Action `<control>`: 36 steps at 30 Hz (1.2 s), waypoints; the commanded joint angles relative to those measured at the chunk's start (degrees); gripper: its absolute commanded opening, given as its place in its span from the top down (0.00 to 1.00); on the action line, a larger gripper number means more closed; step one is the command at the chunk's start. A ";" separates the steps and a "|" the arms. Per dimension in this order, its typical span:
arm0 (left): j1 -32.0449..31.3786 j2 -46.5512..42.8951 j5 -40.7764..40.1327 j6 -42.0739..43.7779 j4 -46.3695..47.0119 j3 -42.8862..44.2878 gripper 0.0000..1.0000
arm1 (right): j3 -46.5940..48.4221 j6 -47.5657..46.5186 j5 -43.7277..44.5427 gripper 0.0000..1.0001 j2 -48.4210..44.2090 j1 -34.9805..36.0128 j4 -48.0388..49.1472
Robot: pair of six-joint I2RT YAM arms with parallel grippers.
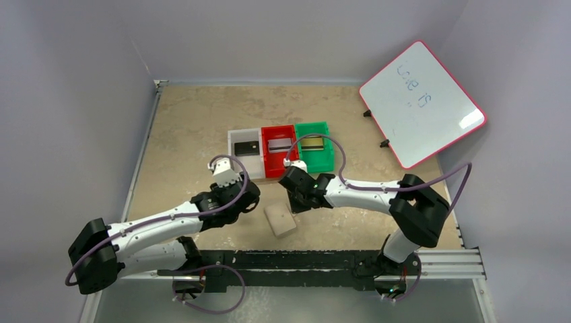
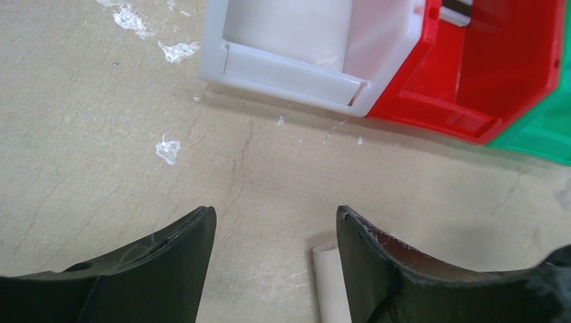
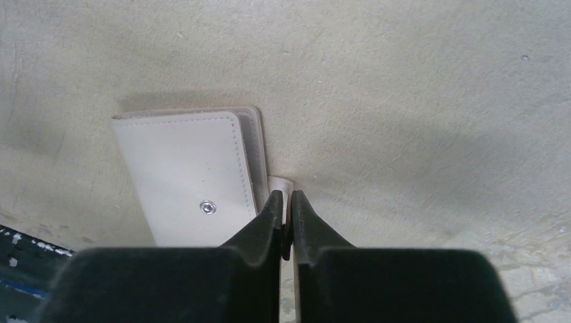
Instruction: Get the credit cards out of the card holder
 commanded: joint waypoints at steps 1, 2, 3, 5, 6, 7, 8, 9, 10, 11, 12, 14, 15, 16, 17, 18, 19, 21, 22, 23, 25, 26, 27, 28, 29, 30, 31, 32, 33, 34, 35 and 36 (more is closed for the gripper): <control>-0.22 -5.79 -2.30 -1.95 1.83 -0.63 0.32 | -0.51 -0.34 -2.65 1.00 -1.17 -0.80 3.77; -0.20 -7.33 -2.24 -2.31 2.53 -1.53 0.30 | -0.64 -0.46 -3.08 1.00 -1.49 -0.81 4.18; -0.20 -8.85 -2.15 -3.11 3.00 -2.36 0.27 | -0.80 -0.35 -3.10 1.00 -2.02 -0.89 4.26; -0.13 -12.57 -1.47 -3.63 4.72 -4.80 0.23 | -1.05 -0.02 -2.54 1.00 -3.37 -1.54 3.91; -0.17 -14.27 -1.09 -3.65 5.85 -5.80 0.20 | -1.21 0.30 -2.26 1.00 -4.43 -2.08 3.73; -0.16 -15.99 -0.70 -3.63 6.90 -6.77 0.17 | -1.64 0.53 -2.27 1.00 -5.84 -2.83 3.73; -0.17 -17.33 -0.34 -3.71 7.85 -7.54 0.14 | -2.09 0.79 -2.88 1.00 -7.57 -3.79 4.07; -0.18 -18.63 -0.16 -3.83 8.54 -8.14 0.11 | -2.76 0.76 -4.06 1.00 -9.49 -4.83 4.96; -0.13 -19.57 -0.08 -4.04 8.79 -8.46 0.09 | -3.69 0.63 -5.64 1.00 -11.77 -5.54 6.31; -0.19 -20.20 -0.11 -4.31 8.84 -8.49 0.09 | -4.79 0.52 -7.53 1.00 -13.81 -6.05 8.43; -0.14 -20.58 -0.18 -4.43 8.85 -8.54 0.09 | -5.92 0.54 -10.43 1.00 -15.80 -6.24 10.82; -0.12 -20.41 -0.16 -4.18 8.98 -8.19 0.09 | -7.48 0.74 -14.69 1.00 -18.38 -6.30 14.71; -0.19 -19.96 0.13 -3.78 9.14 -7.88 0.09 | -7.79 0.61 -16.29 1.00 -19.02 -6.35 16.16; -0.17 -19.35 0.41 -3.43 9.13 -7.46 0.09 | -7.62 0.24 -17.06 1.00 -19.37 -6.30 17.39; -0.19 -18.55 0.61 -3.30 8.87 -6.86 0.09 | -7.18 -0.42 -17.43 1.00 -19.42 -6.31 18.73; -0.13 -17.51 0.79 -3.28 8.69 -6.40 0.11 | -6.76 -1.06 -19.51 1.00 -19.12 -6.25 20.40; -0.19 -16.95 0.92 -3.35 8.54 -5.91 0.12 | -6.34 -1.56 -21.71 1.00 -18.55 -6.24 21.34; -0.20 -15.95 0.50 -3.78 7.94 -5.07 0.14 | -5.63 -1.66 -23.14 1.00 -17.37 -6.07 22.44; -0.20 -15.71 0.30 -3.93 7.80 -4.90 0.14 | -5.68 -1.44 -22.96 1.00 -17.02 -6.02 22.47; -0.14 -15.53 0.20 -3.98 7.65 -4.65 0.15 | -5.80 -1.01 -22.76 1.00 -16.75 -6.03 21.65; -0.20 -15.43 -0.03 -4.02 7.12 -4.39 0.17 | -6.53 1.80 -22.60 1.00 -16.76 -6.21 21.25; -0.17 -15.35 -0.02 -3.99 6.79 -4.23 0.18 | -6.76 2.34 -22.32 1.00 -17.18 -6.45 21.37; -0.13 -15.32 -0.03 -3.94 6.39 -4.10 0.19 | -7.09 2.80 -22.35 1.00 -17.83 -6.69 21.97; -0.18 -15.35 -0.14 -3.98 5.88 -3.96 0.20 | -7.54 3.38 -22.54 1.00 -18.69 -6.97 22.72; -0.11 -15.31 -0.26 -4.05 5.27 -3.78 0.22 | -8.07 4.36 -22.41 1.00 -19.69 -7.40 23.51; -0.16 -15.28 -0.44 -4.07 4.76 -3.53 0.23 | -8.65 5.47 -21.78 1.00 -20.65 -7.91 23.65; -0.15 -15.32 -0.54 -4.07 4.44 -3.32 0.23 | -9.15 6.70 -20.88 1.00 -21.49 -8.65 22.89; -0.19 -15.31 -0.56 -4.07 4.25 -3.24 0.24 | -9.72 8.47 -19.32 1.00 -22.32 -9.69 21.28; -0.12 -15.33 -0.44 -3.95 4.11 -3.07 0.25 | -10.44 10.00 -18.14 1.00 -22.94 -11.08 19.60; -0.18 -15.32 -0.28 -3.74 4.08 -2.96 0.26 | -11.43 10.90 -17.76 1.00 -23.37 -12.64 18.69; -0.17 -15.24 -0.10 -3.48 4.08 -2.75 0.27 | -12.56 11.26 -18.16 1.00 -23.68 -14.39 18.11; -0.19 -15.18 0.19 -3.13 4.09 -2.52 0.29 | -13.55 11.56 -18.56 1.00 -23.83 -16.33 17.30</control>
